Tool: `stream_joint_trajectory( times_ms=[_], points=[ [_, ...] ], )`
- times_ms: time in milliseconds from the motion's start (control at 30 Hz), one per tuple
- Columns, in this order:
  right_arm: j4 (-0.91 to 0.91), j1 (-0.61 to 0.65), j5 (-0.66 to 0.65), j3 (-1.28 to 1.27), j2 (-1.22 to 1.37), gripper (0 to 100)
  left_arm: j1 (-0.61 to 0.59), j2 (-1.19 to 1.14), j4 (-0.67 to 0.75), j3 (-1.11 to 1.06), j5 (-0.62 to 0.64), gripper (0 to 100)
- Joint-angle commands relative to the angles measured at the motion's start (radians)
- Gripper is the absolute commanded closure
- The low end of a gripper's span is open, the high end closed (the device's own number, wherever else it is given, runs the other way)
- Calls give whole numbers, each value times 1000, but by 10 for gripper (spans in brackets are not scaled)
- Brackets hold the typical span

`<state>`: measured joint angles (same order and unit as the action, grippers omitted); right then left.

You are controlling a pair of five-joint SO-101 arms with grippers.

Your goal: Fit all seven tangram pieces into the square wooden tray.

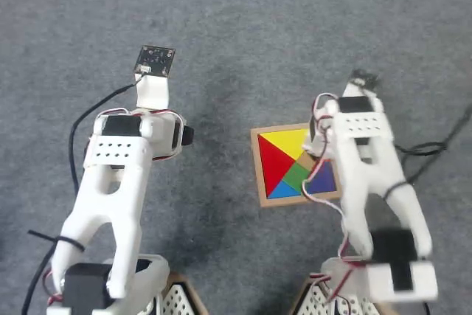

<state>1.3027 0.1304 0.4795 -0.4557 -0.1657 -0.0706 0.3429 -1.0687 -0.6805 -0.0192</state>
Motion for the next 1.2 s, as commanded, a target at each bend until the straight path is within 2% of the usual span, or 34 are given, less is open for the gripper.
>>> stream_joint_trajectory(
  times_ms=[0, 133, 267, 467, 767, 933, 1167],
  points=[
    [-12, -19, -40, -60, -186, 860, 9, 78, 15, 16, -3, 776],
    [-110, -21, -54, -221, -317, 925, 9, 222, 29, -39, 31, 776],
    [-196, -21, -149, -350, -426, 993, 34, 407, 118, -182, 31, 776],
    [-209, -22, -210, -508, -607, 991, 61, 589, 169, -343, 29, 776],
    [-208, -22, -221, -726, -961, 992, 57, 787, 170, -527, 29, 775],
    [-205, -25, -313, -870, -1178, 992, 55, 918, 272, -685, 31, 775],
    [-199, -128, -422, -1068, -1468, 992, 55, 1125, 379, -877, 32, 775]
  ],
)
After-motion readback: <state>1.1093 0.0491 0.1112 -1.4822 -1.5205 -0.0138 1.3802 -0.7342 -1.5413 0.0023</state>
